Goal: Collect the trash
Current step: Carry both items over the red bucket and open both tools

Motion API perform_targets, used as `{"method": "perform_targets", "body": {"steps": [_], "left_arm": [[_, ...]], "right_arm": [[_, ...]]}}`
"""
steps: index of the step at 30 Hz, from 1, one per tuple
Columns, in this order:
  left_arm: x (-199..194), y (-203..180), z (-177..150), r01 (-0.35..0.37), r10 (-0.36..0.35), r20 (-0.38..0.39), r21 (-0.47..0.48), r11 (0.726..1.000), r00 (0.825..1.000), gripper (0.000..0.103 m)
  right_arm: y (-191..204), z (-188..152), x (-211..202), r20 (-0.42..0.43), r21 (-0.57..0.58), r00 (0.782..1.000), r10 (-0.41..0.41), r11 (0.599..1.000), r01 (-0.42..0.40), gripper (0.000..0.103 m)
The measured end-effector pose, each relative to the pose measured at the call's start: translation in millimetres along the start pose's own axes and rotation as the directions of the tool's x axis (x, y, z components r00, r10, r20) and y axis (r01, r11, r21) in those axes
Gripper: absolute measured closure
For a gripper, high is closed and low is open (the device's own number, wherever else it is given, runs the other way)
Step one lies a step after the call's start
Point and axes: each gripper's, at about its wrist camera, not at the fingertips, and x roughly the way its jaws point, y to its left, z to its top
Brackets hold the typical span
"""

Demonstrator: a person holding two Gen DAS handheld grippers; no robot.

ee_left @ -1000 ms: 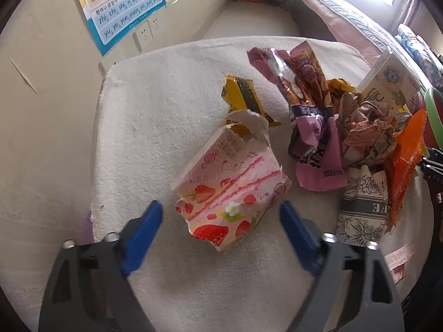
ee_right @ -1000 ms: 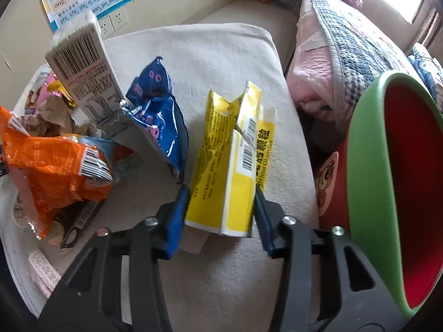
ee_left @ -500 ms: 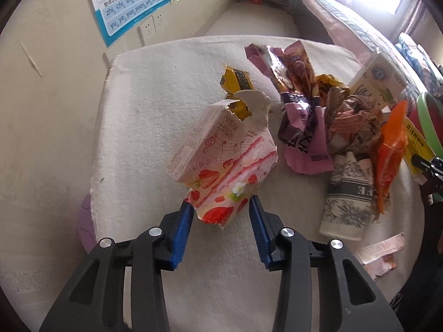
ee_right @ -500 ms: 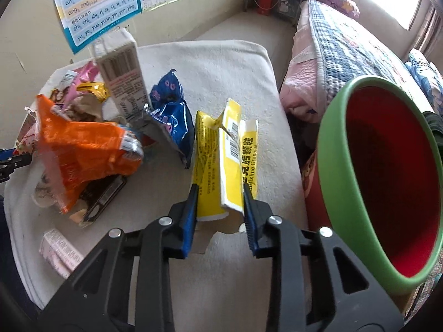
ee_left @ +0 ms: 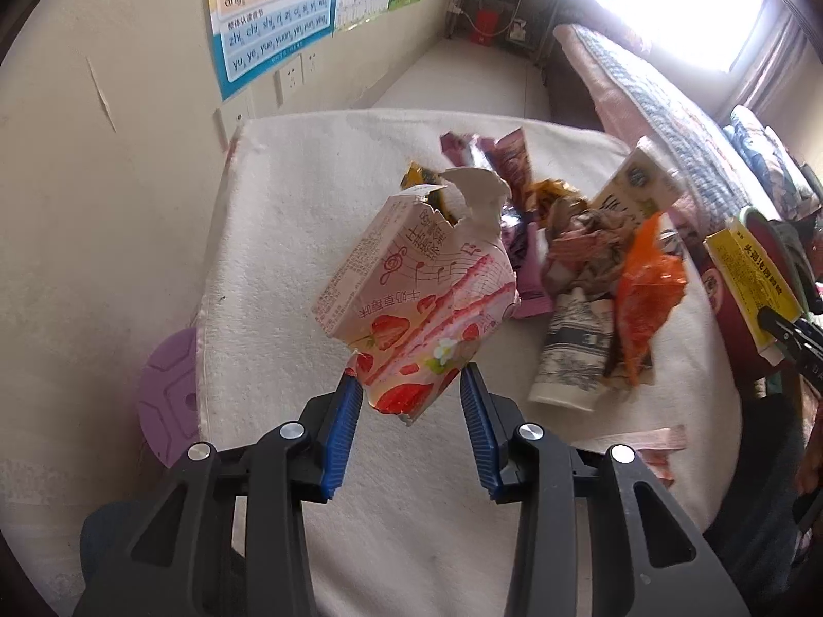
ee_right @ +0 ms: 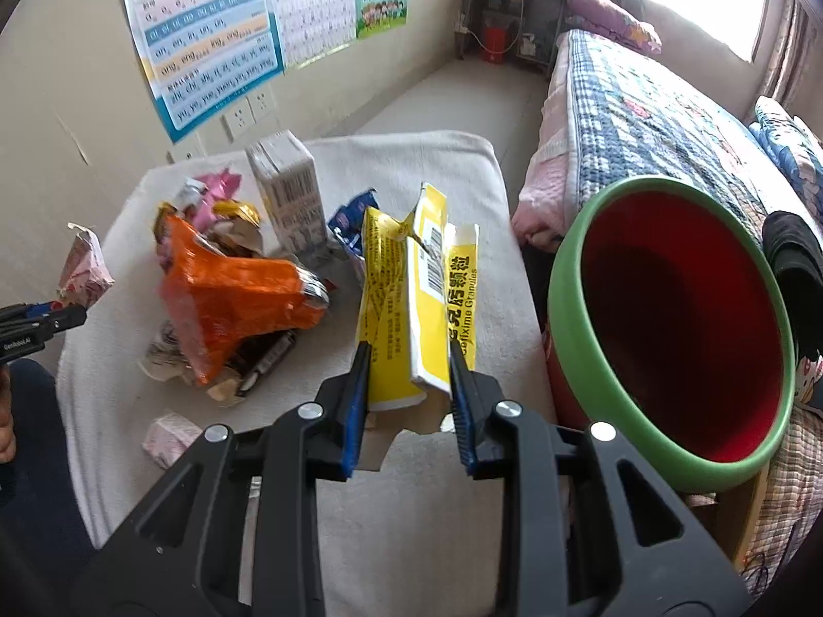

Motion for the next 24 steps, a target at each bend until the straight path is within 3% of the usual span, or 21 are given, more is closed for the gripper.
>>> {"method": "perform_targets", "body": {"steps": [12, 24], "left_arm": [[-41.1, -46.8, 14.8, 0.076, -0.079, 0.069, 0.047, 0.996, 0.995, 0.066], [-47.6, -121.7, 42.8, 0.151, -0.165, 0.080, 0.160, 0.975, 0.983, 0.066]], "right_arm": [[-2.3, 0.9, -34.4, 0.066, 0.016, 0.998, 0.017, 1.000, -0.018, 0.075], [-49.3, 5.0, -60.1, 0.119, 0.084, 0.992, -0.047, 0.996, 0.037, 0.075]]}}
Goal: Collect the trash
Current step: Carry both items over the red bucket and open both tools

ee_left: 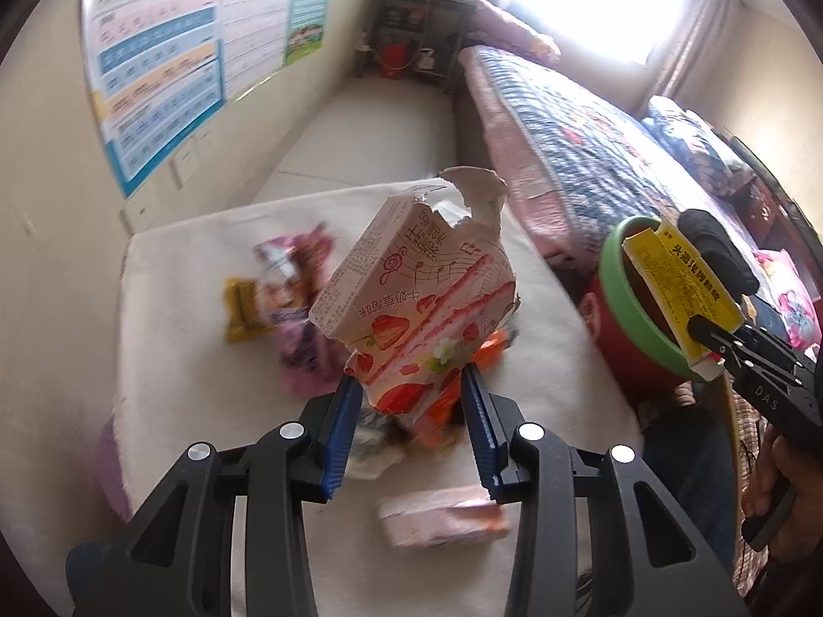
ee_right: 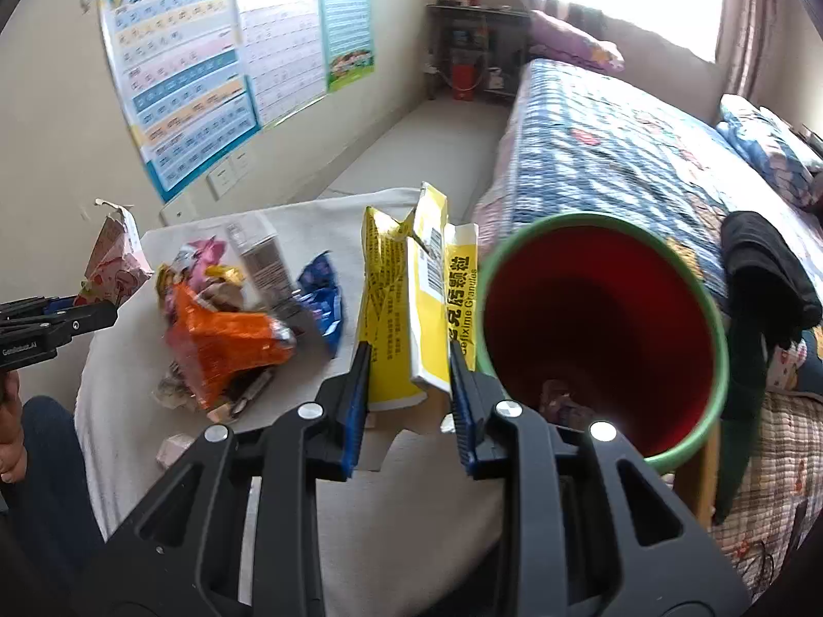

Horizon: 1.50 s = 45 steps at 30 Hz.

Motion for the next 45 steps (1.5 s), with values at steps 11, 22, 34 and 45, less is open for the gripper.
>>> {"method": "perform_targets", "body": {"steps": [11, 22, 34, 45], "left_arm": [[15.8, -78.7, 37.7, 0.104, -0.105, 0.004, 0.096, 0.990, 0.994, 0.066], [31.4, -164.4, 66.1, 0.199, -0.199, -0.020, 0.188, 0.962, 0.980, 0.066], [61.8, -220.9, 76.0, 0.266, -0.254, -0.078, 0.218, 0.939, 0.964, 0.066], [88.2, -243.8, 81.2, 0.303, -0.282, -0.122, 0.214, 0.929, 0.952, 0.065]], "right_arm": [[-62.7, 5.3, -21.2, 0.041, 0.081, 0.996, -0.081, 0.994, 0.078, 0.075], [-111.9, 5.5, -31.9, 0.057, 0.150, 0.989, -0.137, 0.980, 0.127, 0.075], [-152.9, 1.8, -30.4, 0.043, 0.192, 0.986, -0.160, 0.970, 0.149, 0.075], [-171.6, -1.2, -18.0, 0.021, 0.215, 0.988, -0.153, 0.966, 0.145, 0.074]]}}
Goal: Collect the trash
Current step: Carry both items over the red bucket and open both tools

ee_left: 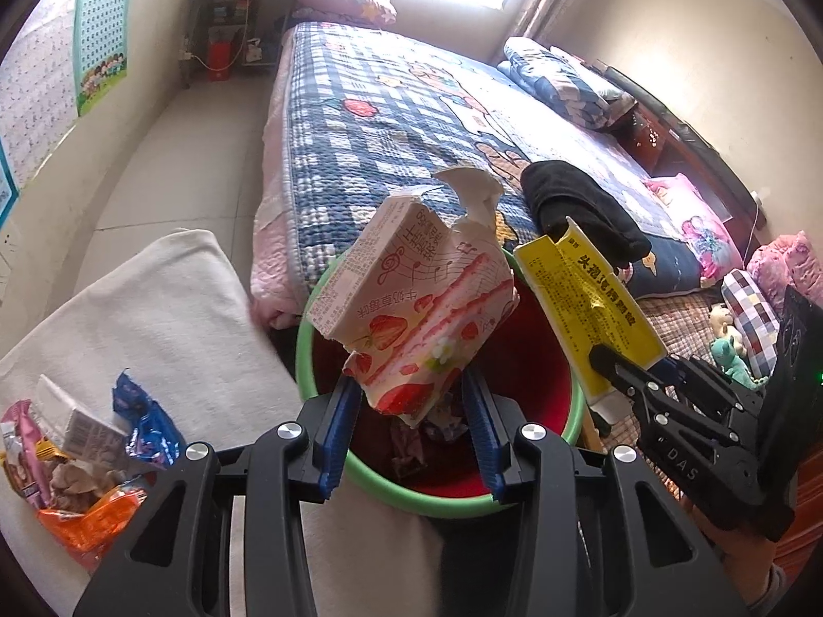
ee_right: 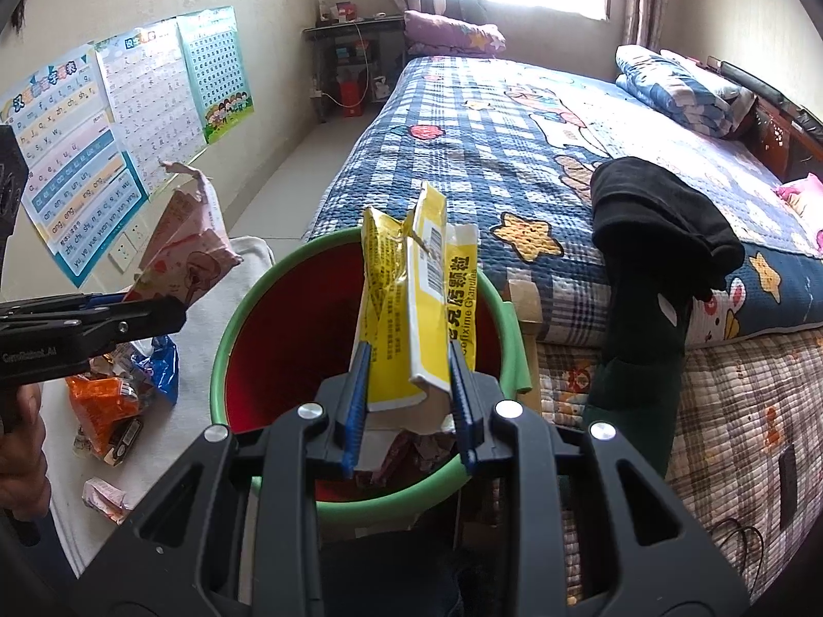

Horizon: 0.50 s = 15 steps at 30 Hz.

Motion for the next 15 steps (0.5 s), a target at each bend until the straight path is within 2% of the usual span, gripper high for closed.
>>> {"method": "perform_targets", "body": {"steps": [3, 5, 8, 12, 14, 15], "left_arm": [[6.7, -1.8, 2.3, 0.010, -0.010, -0.008, -0.003, 1.000, 1.000, 0.063], [8.6, -2.1, 2.6, 0.013, -0.013, -0.003, -0.005, 1.000, 1.000, 0.058], [5.8, -0.6, 3.8, 0.022, -0.021, 0.019, -0.022, 1.000, 1.000, 0.045], [0.7, 3.7, 4.9, 0.025, -0.023, 0.042, -0.044, 0.999, 0.999, 0.036], [-2.8, 7.4, 4.1, 0.015, -0.013, 0.051, -0.052, 0.999, 0.999, 0.026], [-5.5, 9.7, 3.3, 0.006, -0.003, 0.058, -0.057, 0.998, 0.998, 0.024]], "right_arm": [[-1.4, 0.6, 3.6, -0.004, -0.001, 1.000, -0.002, 1.000, 0.002, 0.071], [-1.6, 1.3, 6.3, -0.010, 0.000, 1.000, 0.002, 1.000, -0.002, 0.069], [-0.6, 0.6, 6.4, -0.003, 0.001, 1.000, 0.001, 1.000, -0.001, 0.052], [1.8, -0.3, 6.2, 0.000, -0.003, 1.000, 0.005, 1.000, -0.005, 0.040], [3.5, -0.9, 5.1, 0.002, -0.004, 1.000, 0.002, 1.000, -0.002, 0.031], [4.5, -1.2, 4.2, 0.004, -0.005, 1.000, -0.001, 1.000, 0.001, 0.027]]}}
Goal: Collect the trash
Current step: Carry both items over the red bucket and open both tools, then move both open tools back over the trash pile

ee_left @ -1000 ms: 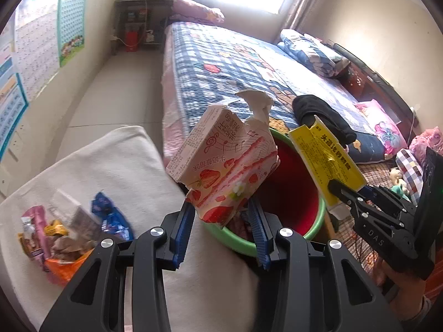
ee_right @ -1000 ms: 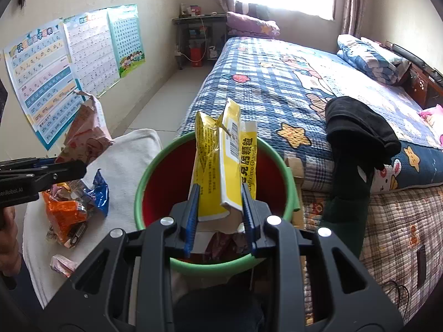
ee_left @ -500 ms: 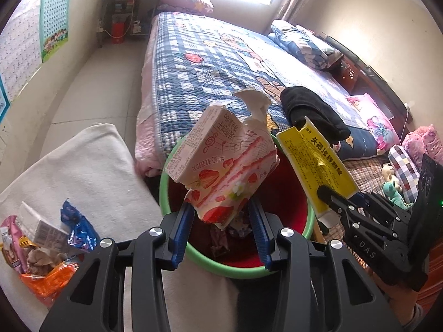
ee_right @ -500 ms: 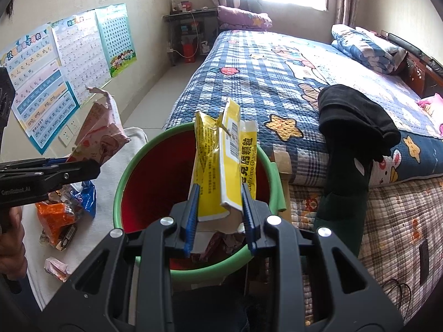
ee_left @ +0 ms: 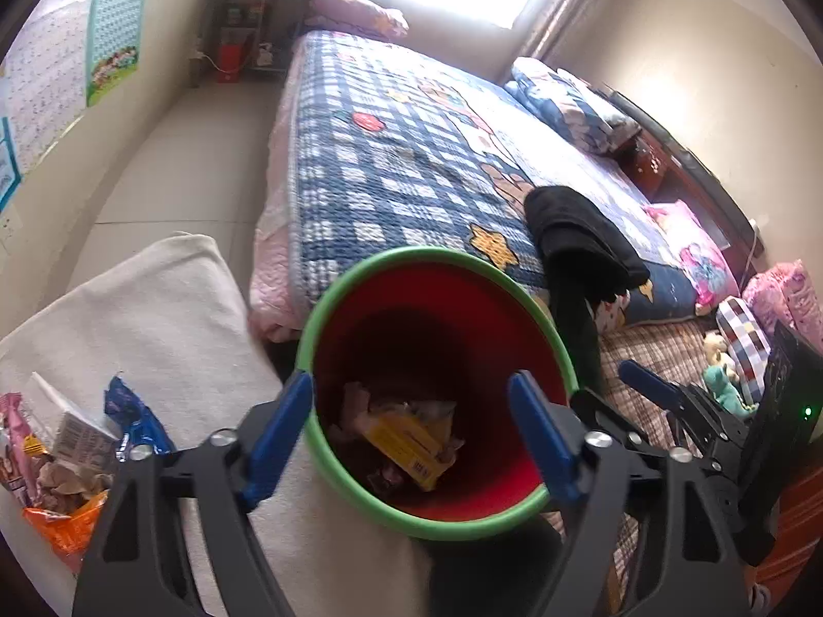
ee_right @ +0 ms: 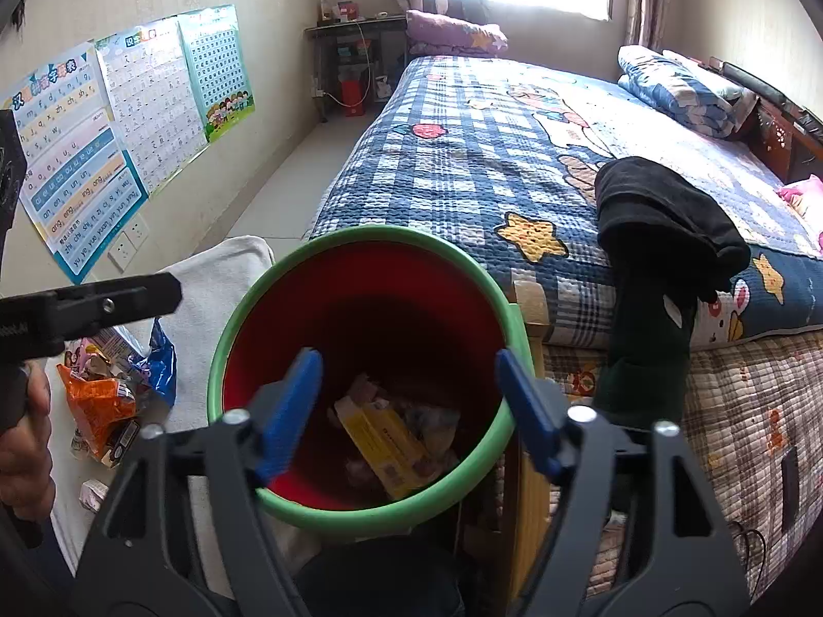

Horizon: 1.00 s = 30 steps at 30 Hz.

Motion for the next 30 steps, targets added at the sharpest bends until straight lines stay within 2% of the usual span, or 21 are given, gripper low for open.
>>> {"method": "perform_targets", "body": {"steps": [1, 3, 9, 15, 30], "left_arm": [[-1.1, 1.3, 0.0, -0.005, 0.005, 0.002, -0.003, 1.000, 1.000, 0.020], [-5.0, 5.7, -0.3, -0.022, 0.022, 0.009, -0.009, 1.000, 1.000, 0.016], [-20.7, 20.0, -8.5, -0.051, 0.051, 0.024, -0.027, 0.998, 0.998, 0.009], [-43.0, 40.2, -25.3, -0.085, 0.087, 0.049, -0.037, 0.996, 0.995, 0.008], [-113.2, 126.5, -77.9, -0.183, 0.196, 0.082, -0.139, 0.973, 0.977, 0.008]], "right_arm": [[0.7, -0.3, -1.0, 0.002, 0.000, 1.000, -0.003, 1.000, 0.003, 0.025], [2.4, -0.6, -3.3, 0.006, -0.002, 1.000, -0.008, 1.000, 0.008, 0.015], [13.5, -1.5, -10.8, 0.011, -0.014, 1.000, -0.016, 1.000, 0.016, 0.007], [34.8, -5.0, -19.1, 0.014, -0.035, 1.000, 0.013, 0.999, -0.012, 0.005], [131.8, -18.5, -25.8, -0.008, -0.155, 0.993, 0.116, 0.981, -0.116, 0.005]]}}
